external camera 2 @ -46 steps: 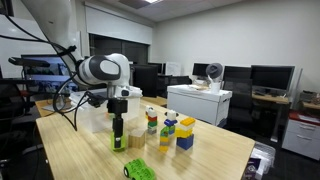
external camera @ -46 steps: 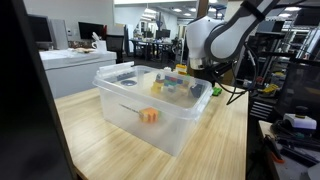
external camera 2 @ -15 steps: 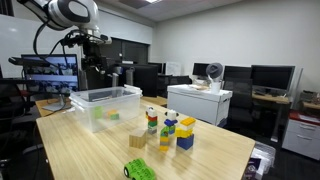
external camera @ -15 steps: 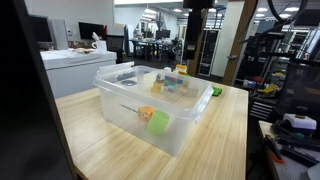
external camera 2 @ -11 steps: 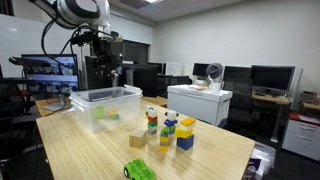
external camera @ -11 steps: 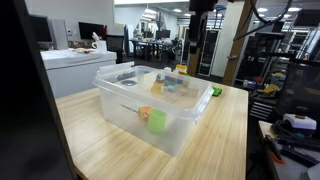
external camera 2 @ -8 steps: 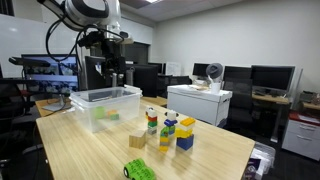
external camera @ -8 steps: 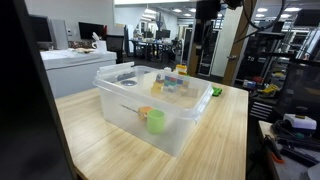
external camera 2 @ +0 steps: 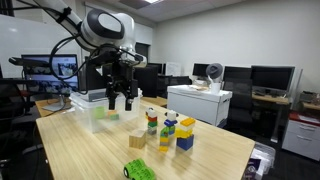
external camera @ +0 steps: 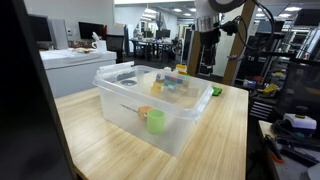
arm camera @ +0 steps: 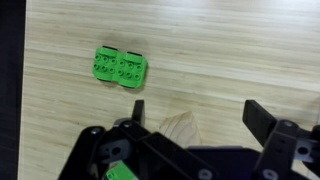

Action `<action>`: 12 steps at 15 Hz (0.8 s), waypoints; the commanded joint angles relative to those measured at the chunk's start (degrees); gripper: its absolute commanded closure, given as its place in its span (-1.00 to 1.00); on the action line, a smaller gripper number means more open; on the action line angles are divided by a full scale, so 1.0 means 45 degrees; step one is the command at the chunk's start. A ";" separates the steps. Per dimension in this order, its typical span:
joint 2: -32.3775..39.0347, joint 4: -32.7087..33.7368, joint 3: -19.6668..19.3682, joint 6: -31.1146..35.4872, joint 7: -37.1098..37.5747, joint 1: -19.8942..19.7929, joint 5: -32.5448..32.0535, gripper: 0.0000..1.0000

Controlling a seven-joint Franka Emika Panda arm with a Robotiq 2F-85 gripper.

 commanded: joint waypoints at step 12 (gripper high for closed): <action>0.2720 -0.0501 -0.0409 0.5706 -0.1538 -0.0586 -0.2158 -1.00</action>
